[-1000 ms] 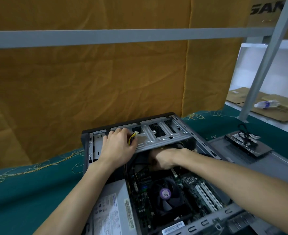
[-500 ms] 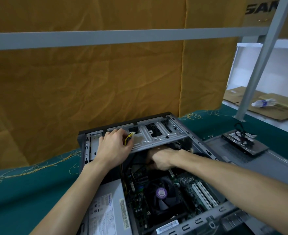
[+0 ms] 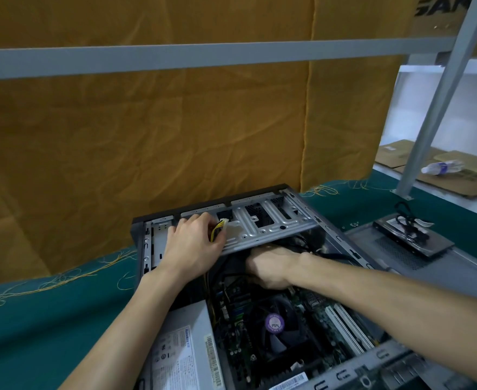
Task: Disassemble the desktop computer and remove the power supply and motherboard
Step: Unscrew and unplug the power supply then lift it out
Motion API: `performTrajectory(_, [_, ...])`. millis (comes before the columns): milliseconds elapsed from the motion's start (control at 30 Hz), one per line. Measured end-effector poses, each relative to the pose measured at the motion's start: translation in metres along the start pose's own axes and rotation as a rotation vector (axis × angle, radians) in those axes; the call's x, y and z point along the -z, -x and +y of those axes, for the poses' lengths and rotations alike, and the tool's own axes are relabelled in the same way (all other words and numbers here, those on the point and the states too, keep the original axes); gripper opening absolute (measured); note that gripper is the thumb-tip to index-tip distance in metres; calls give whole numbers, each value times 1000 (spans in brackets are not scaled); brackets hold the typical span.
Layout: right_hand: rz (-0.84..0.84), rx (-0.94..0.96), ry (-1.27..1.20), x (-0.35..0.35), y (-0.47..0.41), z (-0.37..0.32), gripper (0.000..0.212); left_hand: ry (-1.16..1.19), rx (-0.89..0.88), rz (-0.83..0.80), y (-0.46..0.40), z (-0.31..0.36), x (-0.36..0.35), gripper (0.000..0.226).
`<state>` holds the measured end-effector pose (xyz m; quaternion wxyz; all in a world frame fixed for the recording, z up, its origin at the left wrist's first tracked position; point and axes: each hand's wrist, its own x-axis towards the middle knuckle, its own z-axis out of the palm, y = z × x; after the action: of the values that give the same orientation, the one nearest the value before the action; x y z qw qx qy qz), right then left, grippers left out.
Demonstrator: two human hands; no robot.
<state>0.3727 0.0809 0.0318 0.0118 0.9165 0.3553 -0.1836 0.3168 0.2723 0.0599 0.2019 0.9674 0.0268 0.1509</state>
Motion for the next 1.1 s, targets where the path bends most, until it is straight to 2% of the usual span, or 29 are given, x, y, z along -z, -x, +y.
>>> performTrajectory(300, [67,18,26,-3,-1,2,25,2,-10,3,-1,-3,-2,27])
performTrajectory(433, [10,26,40,1,-4,3,23,7,-22,-5,-2,-4,-3,25])
performTrajectory(567, [67,31,26,-2,1,6,34,12,-18,-7,-2,-4,-3,23])
performTrajectory(1000, [48,92,164,1,-3,-5,19,9,-9,-11,0,-2,-2,24])
performTrajectory(1100, [31,52,142,1,-4,-2,25,12,-2,-16,0,-2,-1,23])
